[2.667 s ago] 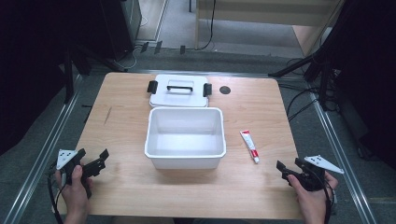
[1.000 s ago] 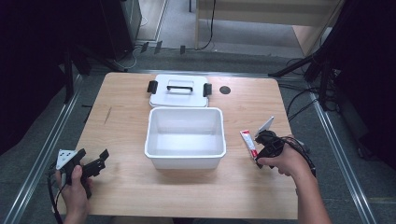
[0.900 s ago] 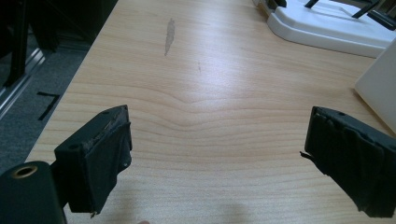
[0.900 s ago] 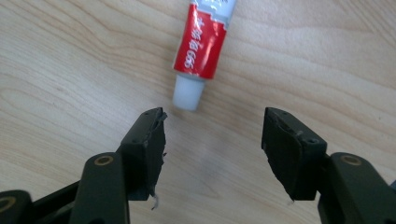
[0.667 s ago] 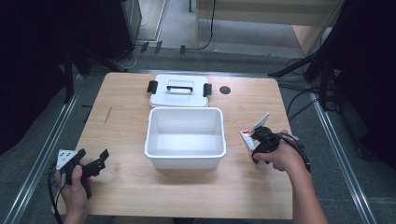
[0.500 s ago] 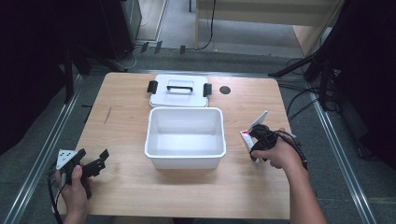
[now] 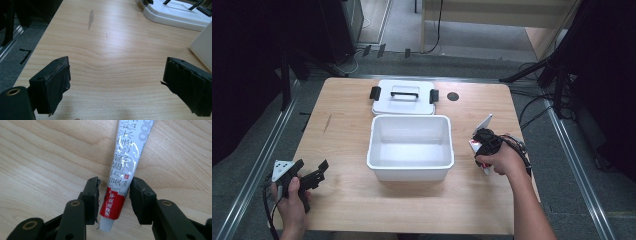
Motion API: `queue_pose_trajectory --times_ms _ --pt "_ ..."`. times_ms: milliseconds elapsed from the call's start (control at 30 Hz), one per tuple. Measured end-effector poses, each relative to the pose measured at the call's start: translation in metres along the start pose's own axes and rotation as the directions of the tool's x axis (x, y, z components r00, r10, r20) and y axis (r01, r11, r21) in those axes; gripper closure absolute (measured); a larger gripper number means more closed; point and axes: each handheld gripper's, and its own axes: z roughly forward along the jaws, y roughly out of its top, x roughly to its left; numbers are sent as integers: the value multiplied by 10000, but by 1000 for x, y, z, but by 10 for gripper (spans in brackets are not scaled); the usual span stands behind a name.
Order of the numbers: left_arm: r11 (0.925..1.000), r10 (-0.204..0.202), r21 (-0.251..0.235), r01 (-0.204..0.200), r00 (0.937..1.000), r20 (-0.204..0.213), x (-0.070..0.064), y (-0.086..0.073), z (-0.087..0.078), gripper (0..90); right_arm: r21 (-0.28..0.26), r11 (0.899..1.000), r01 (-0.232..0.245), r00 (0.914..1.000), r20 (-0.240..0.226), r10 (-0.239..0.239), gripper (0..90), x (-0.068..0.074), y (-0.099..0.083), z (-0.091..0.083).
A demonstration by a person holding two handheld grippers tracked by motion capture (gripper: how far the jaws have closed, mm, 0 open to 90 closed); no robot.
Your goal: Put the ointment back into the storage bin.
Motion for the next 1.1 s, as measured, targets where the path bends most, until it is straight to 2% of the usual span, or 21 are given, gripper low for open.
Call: queue_pose_trajectory --times_ms 500,833,1100 --pt "10000 -42 12 42 10000 12 0 0 0 79 -205 9997 -101 9999 117 103 695 0 9 6" --pt "10000 -41 12 41 10000 23 0 0 0 79 -310 9992 259 9995 173 -254 717 0 8 6" --pt "10000 -36 -3 36 10000 -2 0 0 0 79 -363 9992 141 9999 -22 -142 719 -1 4 -2"
